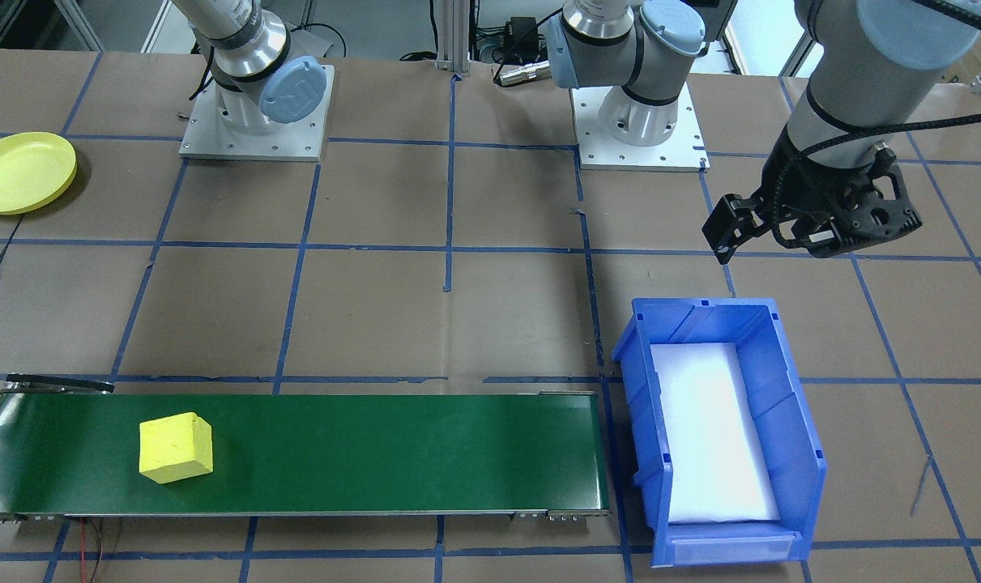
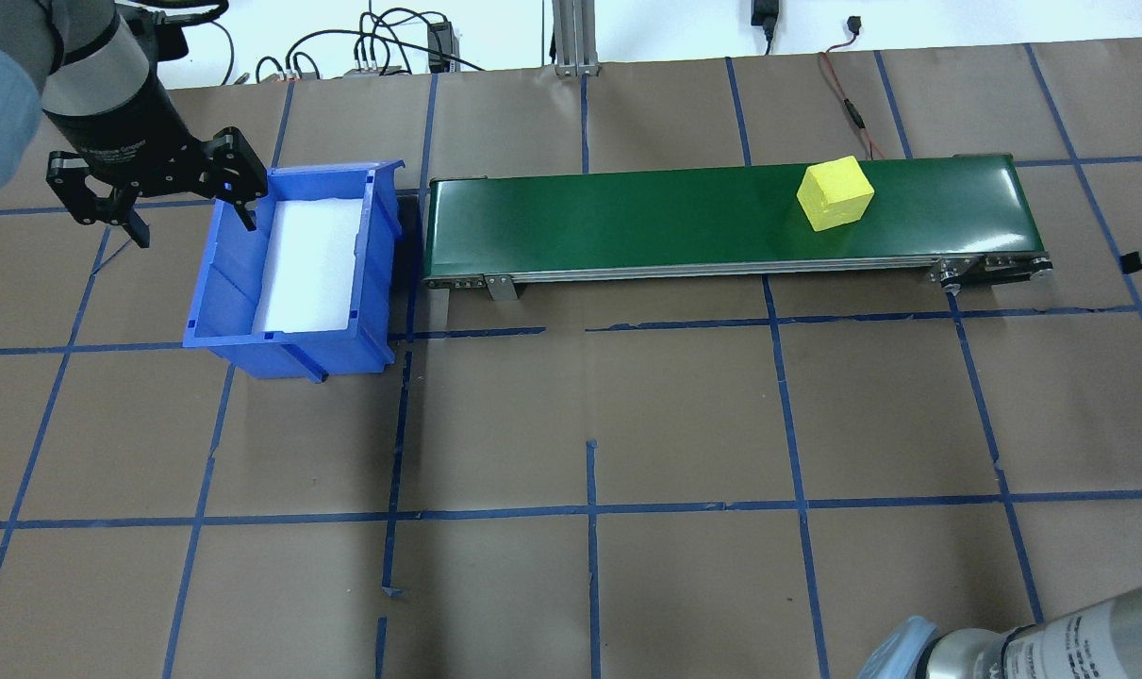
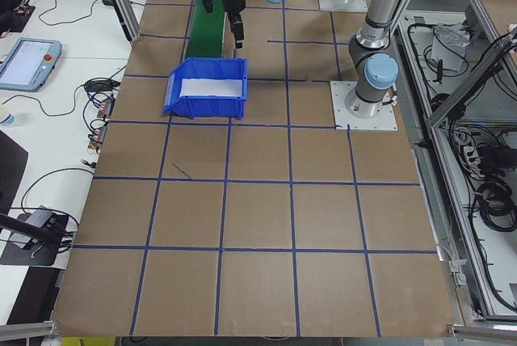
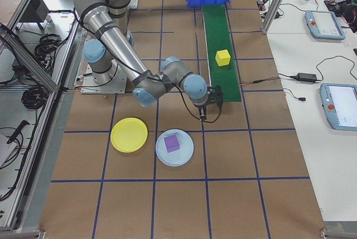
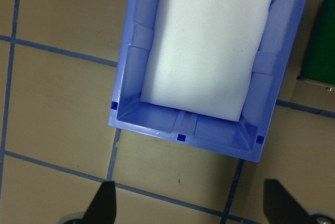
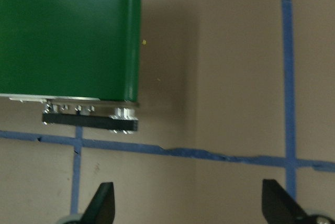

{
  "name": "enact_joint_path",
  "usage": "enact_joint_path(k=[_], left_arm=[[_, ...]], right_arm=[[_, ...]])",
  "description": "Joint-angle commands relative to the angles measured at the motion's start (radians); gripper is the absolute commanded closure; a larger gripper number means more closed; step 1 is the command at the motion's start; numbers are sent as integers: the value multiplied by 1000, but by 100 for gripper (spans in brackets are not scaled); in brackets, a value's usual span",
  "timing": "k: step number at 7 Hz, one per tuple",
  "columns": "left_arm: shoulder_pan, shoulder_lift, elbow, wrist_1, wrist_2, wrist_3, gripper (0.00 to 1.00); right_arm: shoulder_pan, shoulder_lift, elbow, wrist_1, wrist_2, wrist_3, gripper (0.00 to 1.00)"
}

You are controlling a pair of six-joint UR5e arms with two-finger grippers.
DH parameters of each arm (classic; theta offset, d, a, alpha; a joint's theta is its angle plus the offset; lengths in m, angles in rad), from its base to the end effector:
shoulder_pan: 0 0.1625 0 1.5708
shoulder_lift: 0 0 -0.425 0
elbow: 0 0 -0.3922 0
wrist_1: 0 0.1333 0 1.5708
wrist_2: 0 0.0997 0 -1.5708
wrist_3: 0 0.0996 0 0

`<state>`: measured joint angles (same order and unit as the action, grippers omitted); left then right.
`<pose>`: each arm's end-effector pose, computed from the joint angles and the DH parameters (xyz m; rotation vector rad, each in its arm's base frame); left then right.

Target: Move block left to right into plate

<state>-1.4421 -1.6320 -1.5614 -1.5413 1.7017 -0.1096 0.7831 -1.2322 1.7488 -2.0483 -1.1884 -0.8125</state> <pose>-0.0532 -0.5263 0.4654 -0.3557 2.9896 0.0355 -0.2895 -0.5287 0.2734 -0.0244 2.8261 -0.3540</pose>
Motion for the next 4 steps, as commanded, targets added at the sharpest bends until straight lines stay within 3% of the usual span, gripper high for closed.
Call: enact_joint_path(k=[1,2,4], left_arm=[[-3,4,1,0,2,-2,0],[-7,4,-3,0,-1,-2,0],[-20,11,-5,-2,1,-10,0]], right_arm=[[156,-1,2,-16,34,238,0],[230,-4,-18,-29,32,275,0],[307,14,-64,-59,90,276,0]])
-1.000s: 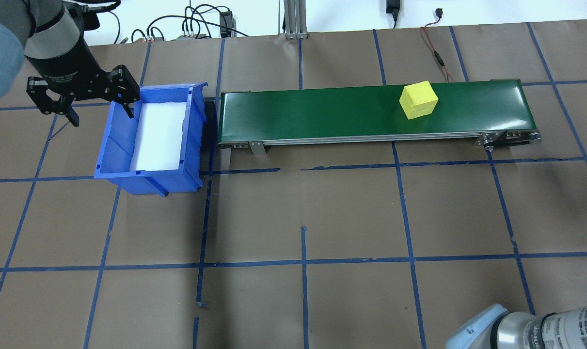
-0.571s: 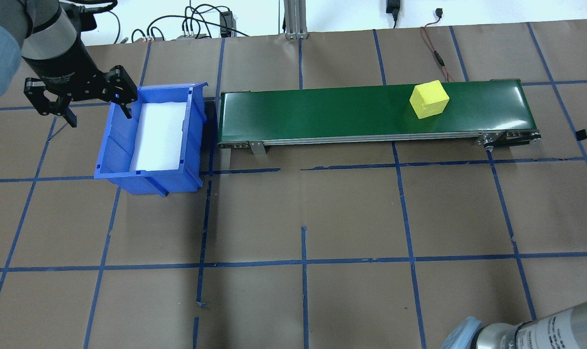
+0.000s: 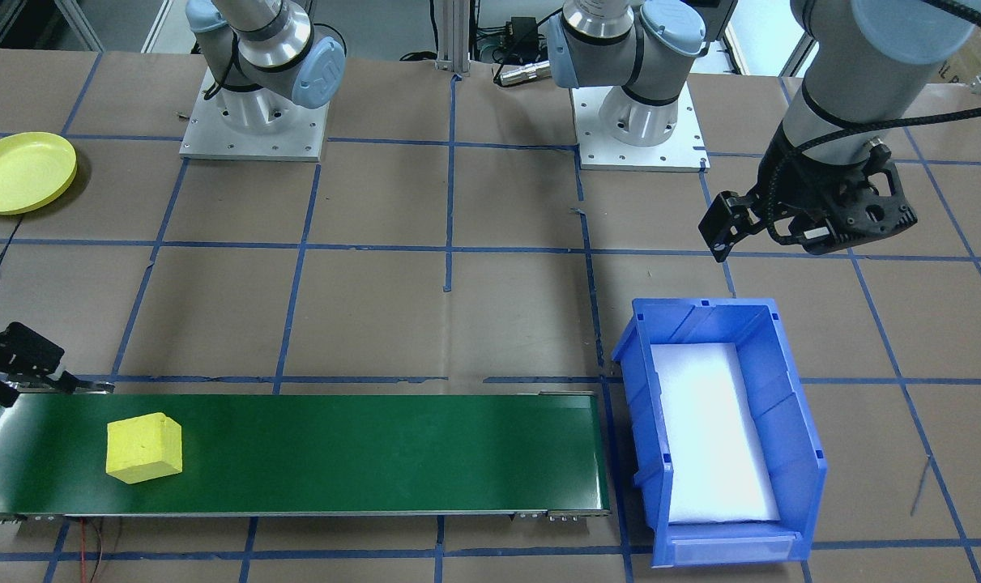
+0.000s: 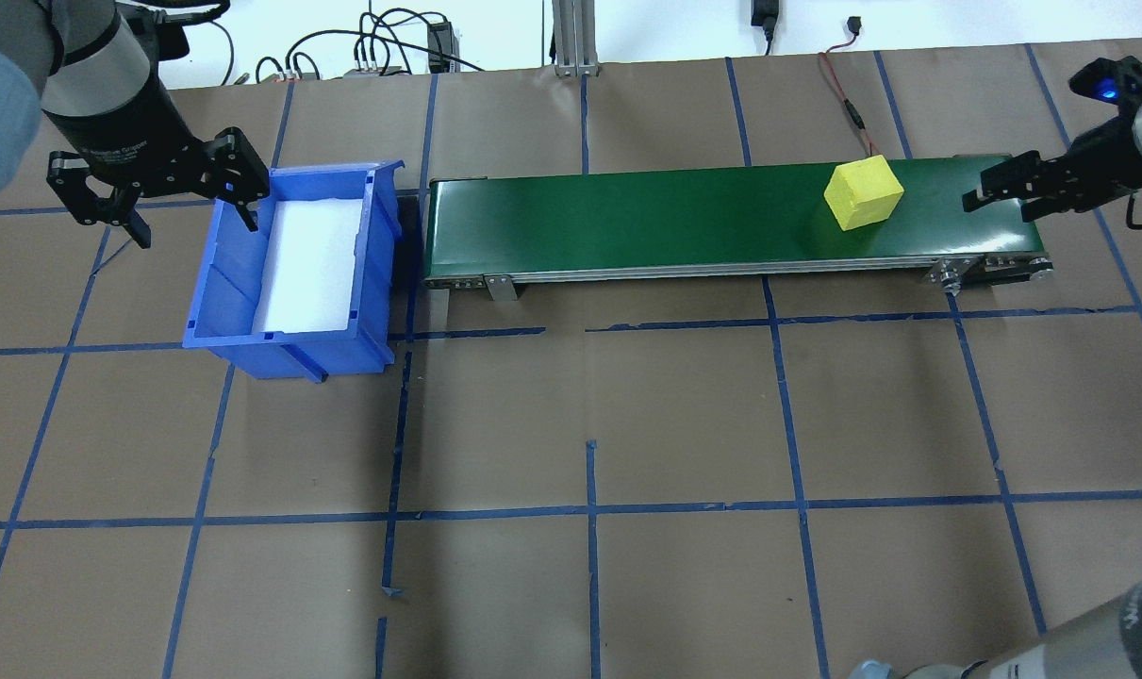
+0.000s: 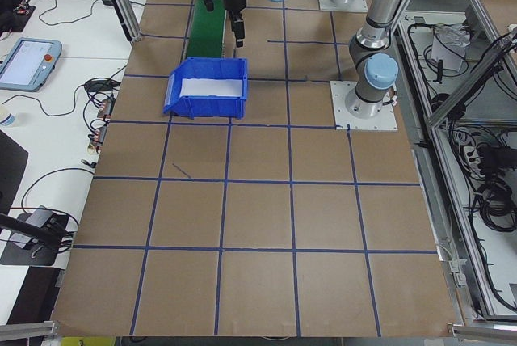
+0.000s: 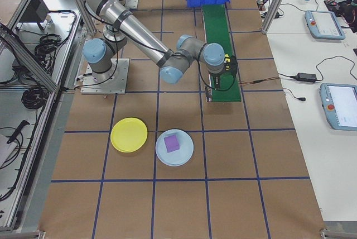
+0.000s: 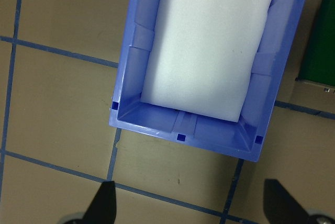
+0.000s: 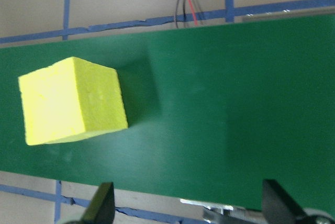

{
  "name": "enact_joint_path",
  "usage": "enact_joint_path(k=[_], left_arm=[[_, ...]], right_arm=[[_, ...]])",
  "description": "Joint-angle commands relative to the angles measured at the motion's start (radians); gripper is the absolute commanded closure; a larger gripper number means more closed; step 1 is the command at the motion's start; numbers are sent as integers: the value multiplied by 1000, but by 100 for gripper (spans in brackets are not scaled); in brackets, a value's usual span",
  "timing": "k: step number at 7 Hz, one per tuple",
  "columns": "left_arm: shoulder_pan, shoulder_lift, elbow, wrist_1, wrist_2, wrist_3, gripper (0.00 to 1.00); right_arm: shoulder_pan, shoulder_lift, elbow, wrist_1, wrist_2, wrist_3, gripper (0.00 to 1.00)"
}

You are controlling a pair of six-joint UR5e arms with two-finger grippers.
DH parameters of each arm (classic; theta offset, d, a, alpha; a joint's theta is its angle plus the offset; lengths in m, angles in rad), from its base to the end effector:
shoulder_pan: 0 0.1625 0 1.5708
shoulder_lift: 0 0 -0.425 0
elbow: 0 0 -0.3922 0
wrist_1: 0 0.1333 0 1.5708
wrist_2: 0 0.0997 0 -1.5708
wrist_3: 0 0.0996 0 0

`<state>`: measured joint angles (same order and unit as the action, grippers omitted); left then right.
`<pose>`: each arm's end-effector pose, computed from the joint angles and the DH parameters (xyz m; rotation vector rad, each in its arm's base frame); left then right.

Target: Move block left to right into plate

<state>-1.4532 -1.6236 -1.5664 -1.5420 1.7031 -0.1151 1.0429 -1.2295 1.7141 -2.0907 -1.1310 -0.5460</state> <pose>-0.0593 -0.5225 0.4673 -0.3474 2.9891 0.0298 -0.1465 -0.6000 0.2937 -0.0359 2.7592 -0.3573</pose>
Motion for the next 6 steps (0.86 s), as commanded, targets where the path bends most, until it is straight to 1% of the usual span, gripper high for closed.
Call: enact_joint_path(k=[1,2,3,4,5,6], left_arm=[[-13,11,-10,-3,0,-8,0],[-10,11,-7,-3,1,-5,0],[-9,10,3,-3,1,-6,0],[-10,10,-4,-4,1,-6,0],[-10,11,-7,-6,1,-6,0],[-7,11,-7,-6,1,-6,0]], right_arm=[[61,19,-40,-17,49,9,0],[89,31,-37,-22,74,8,0],[97,56,-25,-81,74,3,0],[95,76,-13,-115,60,0,0],[95,97,-14,-130,-40,-5,0],[95,102,-10,-194,-103,-3,17]])
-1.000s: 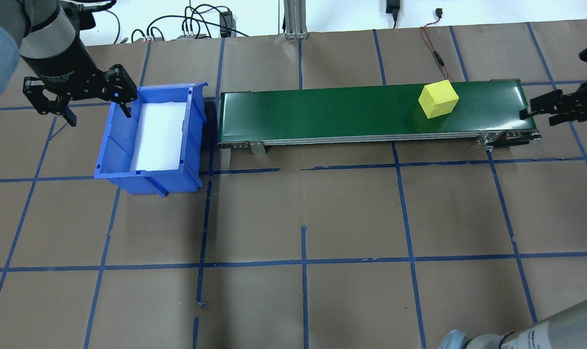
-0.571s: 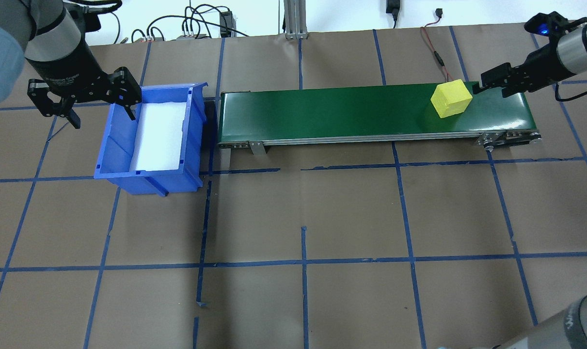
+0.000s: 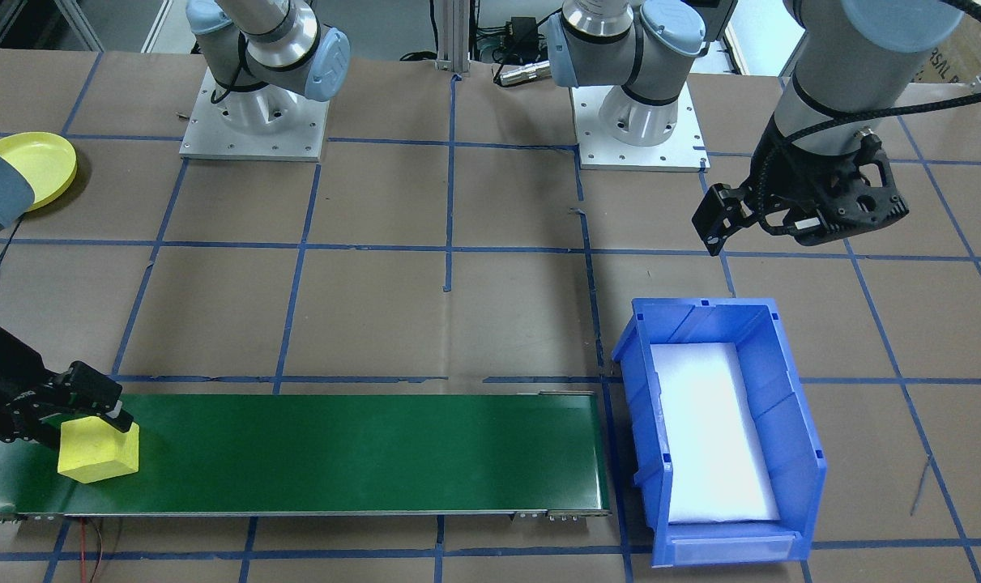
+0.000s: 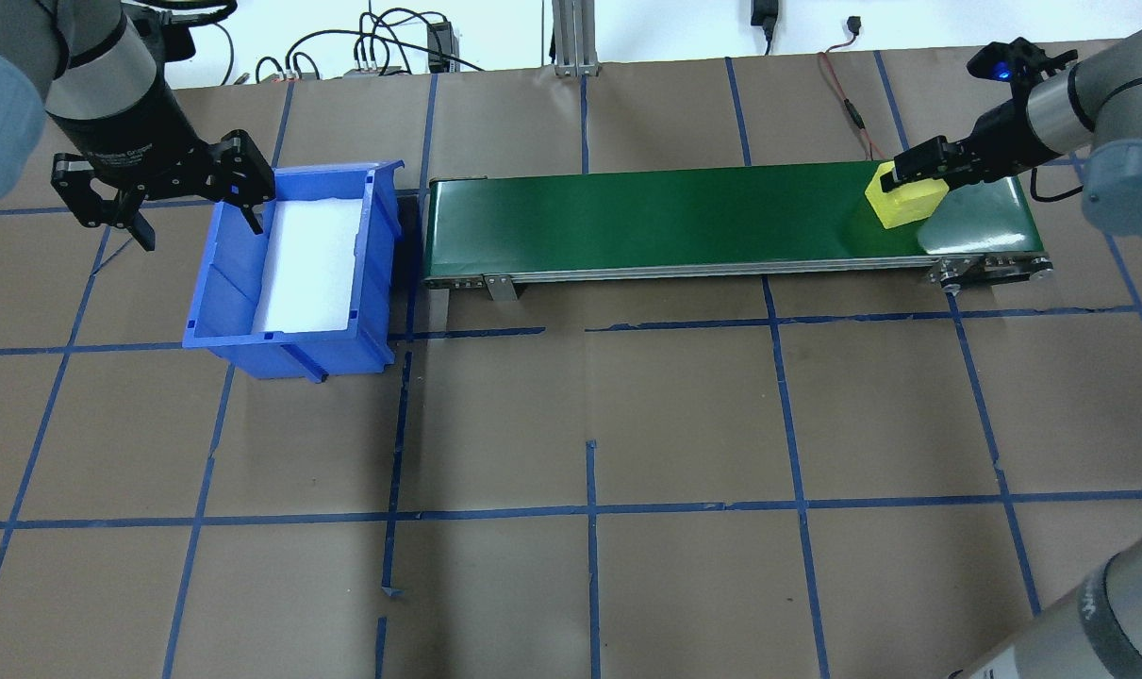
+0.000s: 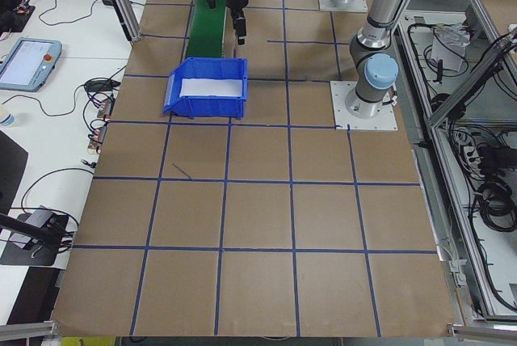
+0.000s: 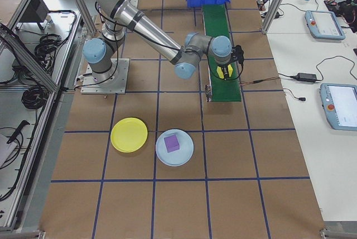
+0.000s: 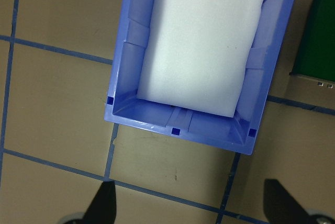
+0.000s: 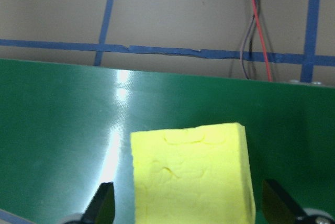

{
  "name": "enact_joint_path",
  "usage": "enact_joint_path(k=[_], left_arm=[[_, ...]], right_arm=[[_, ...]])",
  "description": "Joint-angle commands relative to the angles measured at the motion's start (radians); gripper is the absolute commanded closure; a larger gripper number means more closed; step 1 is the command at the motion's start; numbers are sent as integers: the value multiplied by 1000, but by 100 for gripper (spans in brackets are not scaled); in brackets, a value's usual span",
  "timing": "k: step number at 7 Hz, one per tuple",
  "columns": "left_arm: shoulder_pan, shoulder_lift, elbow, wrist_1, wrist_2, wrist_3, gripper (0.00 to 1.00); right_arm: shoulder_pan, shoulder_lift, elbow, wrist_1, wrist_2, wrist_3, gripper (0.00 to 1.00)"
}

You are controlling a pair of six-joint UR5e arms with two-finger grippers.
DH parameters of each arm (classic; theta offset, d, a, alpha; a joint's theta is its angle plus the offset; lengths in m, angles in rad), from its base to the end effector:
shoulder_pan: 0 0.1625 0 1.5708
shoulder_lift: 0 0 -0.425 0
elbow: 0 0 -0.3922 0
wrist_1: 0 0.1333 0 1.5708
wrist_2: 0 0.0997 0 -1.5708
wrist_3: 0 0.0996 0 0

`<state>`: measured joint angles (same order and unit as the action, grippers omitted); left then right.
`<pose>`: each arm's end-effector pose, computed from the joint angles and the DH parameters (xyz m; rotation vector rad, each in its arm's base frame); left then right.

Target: Move block left to right into plate

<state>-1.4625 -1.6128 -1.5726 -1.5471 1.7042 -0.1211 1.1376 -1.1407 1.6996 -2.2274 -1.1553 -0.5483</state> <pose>-0.0645 -0.5174 0.4692 -0.3422 2.9884 0.0290 -0.1019 -0.6336 0.2599 -0.1894 2.7872 -0.3980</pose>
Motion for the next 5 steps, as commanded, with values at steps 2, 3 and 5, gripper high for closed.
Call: enact_joint_path(k=[2,3,5], left_arm=[[2,1,11,-4,2,1,0],[2,2,9,-5,2,1,0],[4,5,9,-8,3,3,0]], right_arm=[[1,13,-5,-67,-162,-2,34],[-1,4,-3,-66,-219,-4,38],[-37,-55,14,-39,-349,-18,40]])
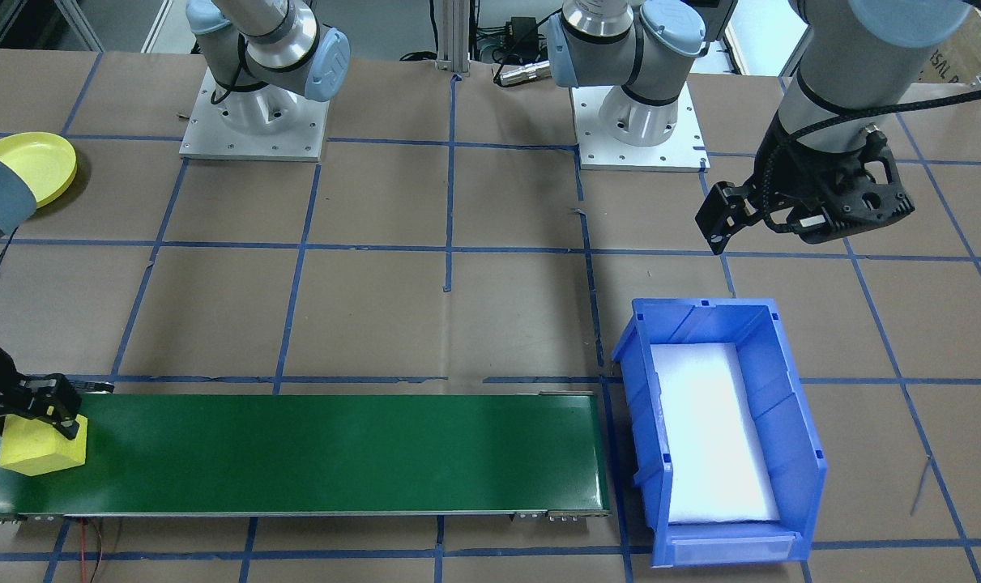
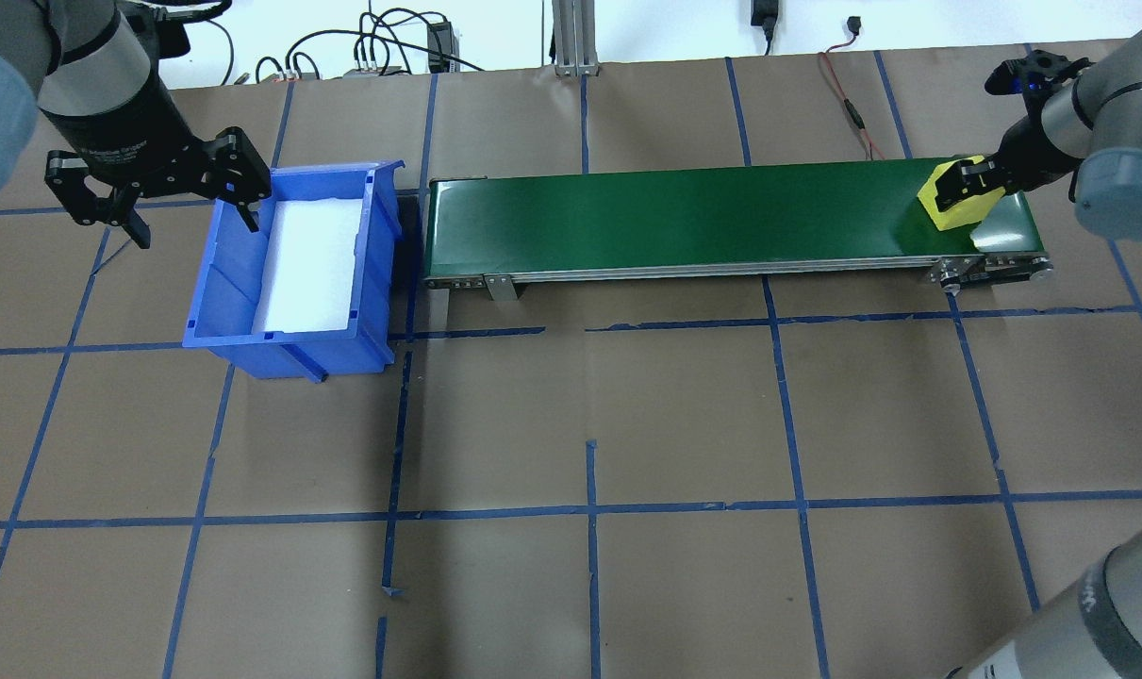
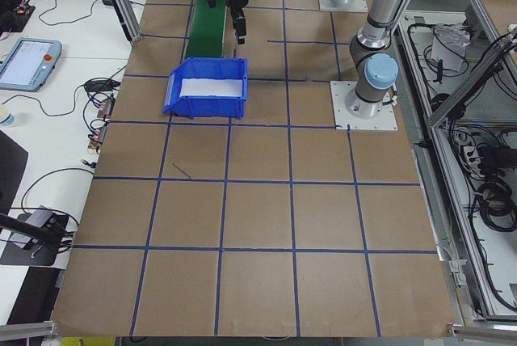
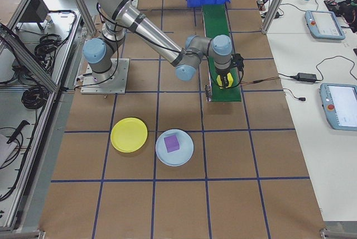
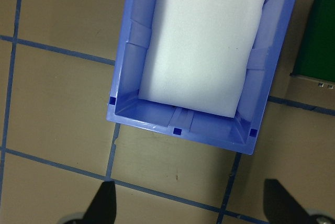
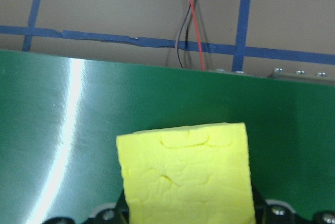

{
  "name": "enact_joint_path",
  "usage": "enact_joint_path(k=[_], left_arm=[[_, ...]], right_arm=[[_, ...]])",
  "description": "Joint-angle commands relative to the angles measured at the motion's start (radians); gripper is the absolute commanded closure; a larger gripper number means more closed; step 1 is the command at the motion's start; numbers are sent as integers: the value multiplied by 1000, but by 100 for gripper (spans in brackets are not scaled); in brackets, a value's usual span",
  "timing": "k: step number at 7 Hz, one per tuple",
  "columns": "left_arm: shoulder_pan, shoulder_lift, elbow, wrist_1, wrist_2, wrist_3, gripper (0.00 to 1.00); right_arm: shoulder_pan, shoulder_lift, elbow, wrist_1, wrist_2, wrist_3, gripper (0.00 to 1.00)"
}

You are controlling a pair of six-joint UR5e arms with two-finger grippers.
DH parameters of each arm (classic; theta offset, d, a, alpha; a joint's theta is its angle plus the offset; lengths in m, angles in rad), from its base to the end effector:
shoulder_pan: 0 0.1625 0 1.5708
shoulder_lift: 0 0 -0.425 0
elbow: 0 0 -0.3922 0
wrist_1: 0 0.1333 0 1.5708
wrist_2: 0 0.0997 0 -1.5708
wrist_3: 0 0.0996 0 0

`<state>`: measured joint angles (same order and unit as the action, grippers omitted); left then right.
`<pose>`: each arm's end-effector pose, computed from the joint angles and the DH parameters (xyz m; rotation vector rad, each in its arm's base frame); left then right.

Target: Move block left to right into plate

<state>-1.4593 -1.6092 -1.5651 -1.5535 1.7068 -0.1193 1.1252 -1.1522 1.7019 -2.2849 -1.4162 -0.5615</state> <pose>-0.0627 -0.5167 0.4742 -0.3445 2.9856 0.0224 -0.1338 -0.6250 0.2651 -0.1972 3.0611 -0.3360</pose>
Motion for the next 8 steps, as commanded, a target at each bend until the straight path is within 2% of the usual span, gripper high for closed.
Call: enact_joint_path(k=[1,3,5,6,7,8], left_arm=[[1,2,7,-2,1,1,0],[2,2,4,-3,1,1,0],[7,2,-1,-3,1,3,0],[10,3,2,-3,1,4,0],[7,3,5,-3,1,3,0],[5,6,7,-3,1,3,0]], right_arm=[[-101,-135,59,27,-166,-97,39],[-337,-204,206,25,-159,-321,43],[-535,-303,312,31,-139,-455,43],[-597,-386,314,202,-141,-456,43],[-690,-394,320,308,-136,-460,43],[-753,-394,344,315,-139,-465,43]])
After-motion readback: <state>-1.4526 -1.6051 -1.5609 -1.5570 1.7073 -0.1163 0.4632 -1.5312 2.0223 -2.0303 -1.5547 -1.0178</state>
